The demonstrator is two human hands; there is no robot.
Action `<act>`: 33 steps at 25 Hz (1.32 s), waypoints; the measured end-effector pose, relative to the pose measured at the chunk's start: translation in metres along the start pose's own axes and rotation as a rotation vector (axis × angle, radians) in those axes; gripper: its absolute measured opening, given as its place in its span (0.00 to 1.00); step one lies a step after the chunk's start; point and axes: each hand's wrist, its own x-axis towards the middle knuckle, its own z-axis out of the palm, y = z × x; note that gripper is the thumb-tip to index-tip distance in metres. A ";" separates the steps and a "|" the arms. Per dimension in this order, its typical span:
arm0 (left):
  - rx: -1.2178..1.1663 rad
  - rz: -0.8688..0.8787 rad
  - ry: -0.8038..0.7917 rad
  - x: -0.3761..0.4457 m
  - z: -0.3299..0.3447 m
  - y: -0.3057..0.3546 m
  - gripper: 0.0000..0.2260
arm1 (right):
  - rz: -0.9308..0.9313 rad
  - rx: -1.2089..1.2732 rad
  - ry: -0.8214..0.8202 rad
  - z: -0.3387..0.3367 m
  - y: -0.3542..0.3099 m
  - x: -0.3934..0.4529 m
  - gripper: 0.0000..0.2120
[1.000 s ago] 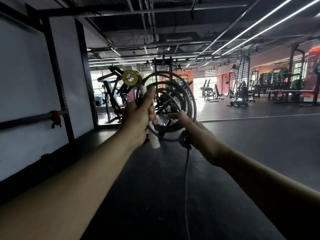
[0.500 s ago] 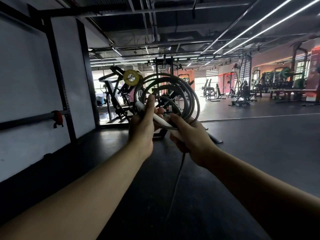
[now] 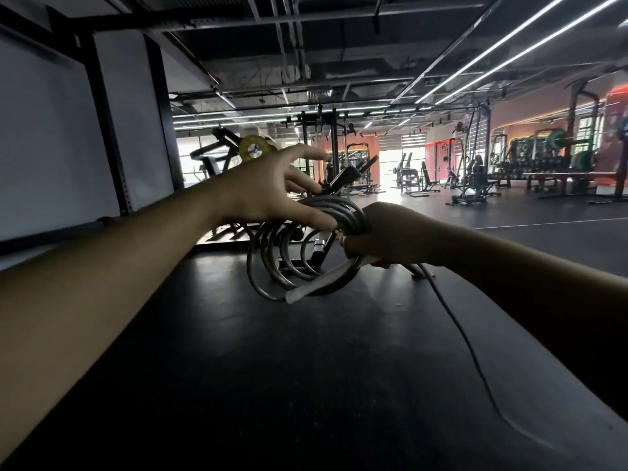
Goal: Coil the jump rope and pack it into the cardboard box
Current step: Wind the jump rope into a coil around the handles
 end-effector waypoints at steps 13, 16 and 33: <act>-0.303 -0.030 -0.016 0.014 0.069 -0.007 0.27 | -0.045 -0.060 0.194 -0.001 0.002 0.001 0.06; -0.345 -0.023 0.055 0.015 0.074 -0.012 0.24 | -0.029 0.148 0.160 0.000 0.006 -0.001 0.05; -0.670 -0.179 0.259 -0.006 0.069 -0.036 0.15 | 0.008 0.440 0.283 0.007 0.008 -0.013 0.33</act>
